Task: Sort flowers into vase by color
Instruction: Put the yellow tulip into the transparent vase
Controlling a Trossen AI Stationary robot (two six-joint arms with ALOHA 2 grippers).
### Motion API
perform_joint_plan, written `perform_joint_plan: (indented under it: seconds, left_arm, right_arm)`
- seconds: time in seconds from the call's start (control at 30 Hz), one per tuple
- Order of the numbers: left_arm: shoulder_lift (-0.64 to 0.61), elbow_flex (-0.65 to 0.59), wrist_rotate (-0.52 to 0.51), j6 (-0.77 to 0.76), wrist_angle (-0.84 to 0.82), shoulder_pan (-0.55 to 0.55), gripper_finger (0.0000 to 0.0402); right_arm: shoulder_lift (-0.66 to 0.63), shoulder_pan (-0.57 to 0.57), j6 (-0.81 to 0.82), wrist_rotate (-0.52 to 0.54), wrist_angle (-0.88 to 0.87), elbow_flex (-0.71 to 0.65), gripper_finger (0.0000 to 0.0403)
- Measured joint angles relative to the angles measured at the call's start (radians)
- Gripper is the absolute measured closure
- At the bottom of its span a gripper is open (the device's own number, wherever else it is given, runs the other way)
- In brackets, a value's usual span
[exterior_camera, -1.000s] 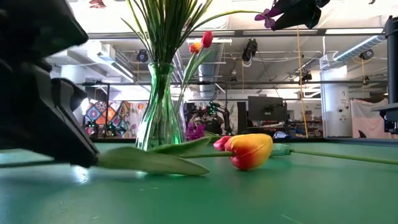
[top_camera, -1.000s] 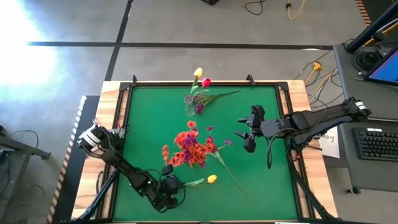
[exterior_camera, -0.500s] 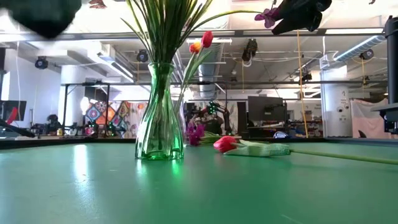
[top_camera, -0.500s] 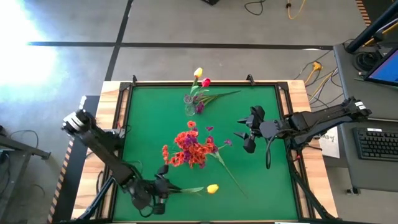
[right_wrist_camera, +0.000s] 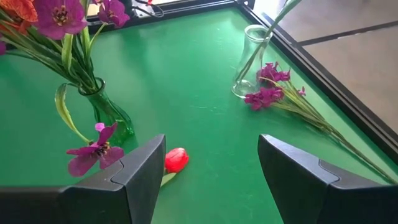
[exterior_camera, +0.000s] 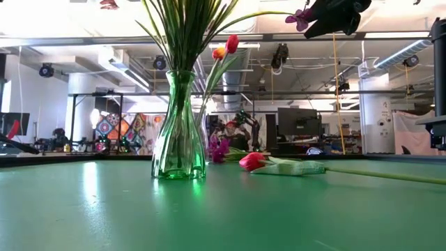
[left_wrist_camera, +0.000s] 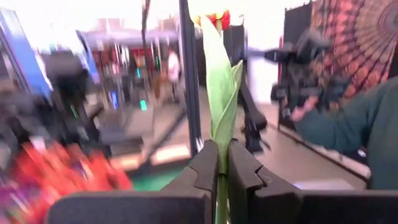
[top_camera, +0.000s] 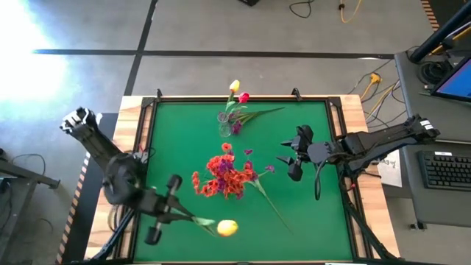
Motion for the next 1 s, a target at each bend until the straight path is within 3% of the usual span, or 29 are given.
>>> perform_joint_plan:
  seconds: [0.13, 0.27, 0.37, 0.5, 0.77, 1.0]
  left_arm:
    - [-0.071, 0.000, 0.000, 0.185, 0.075, 0.004, 0.0401]
    - [-0.135, 0.000, -0.073, 0.321, 0.115, 0.027, 0.0401]
    - [-0.155, 0.000, -0.129, 0.396, 0.140, 0.093, 0.0401]
    - [-0.170, 0.000, -0.115, 0.472, 0.137, 0.239, 0.0401]
    - [-0.274, -0.001, 0.112, 0.488, 0.114, 0.549, 0.0401]
    - [-0.311, -0.086, 0.391, 0.315, 0.125, 0.929, 0.0401]
  right_arm:
    - [0.000, 0.000, -0.003, 0.000, 0.000, 0.000, 0.0156]
    - [0.000, 0.000, -0.005, 0.000, 0.000, 0.000, 0.0156]
    - [0.000, 0.000, -0.007, 0.000, 0.006, 0.000, 0.0156]
    - [0.000, 0.000, -0.023, 0.006, 0.016, 0.000, 0.0156]
    - [0.000, 0.000, -0.071, 0.012, 0.040, -0.005, 0.0156]
    - [0.000, 0.000, -0.138, 0.038, 0.093, -0.005, 0.0156]
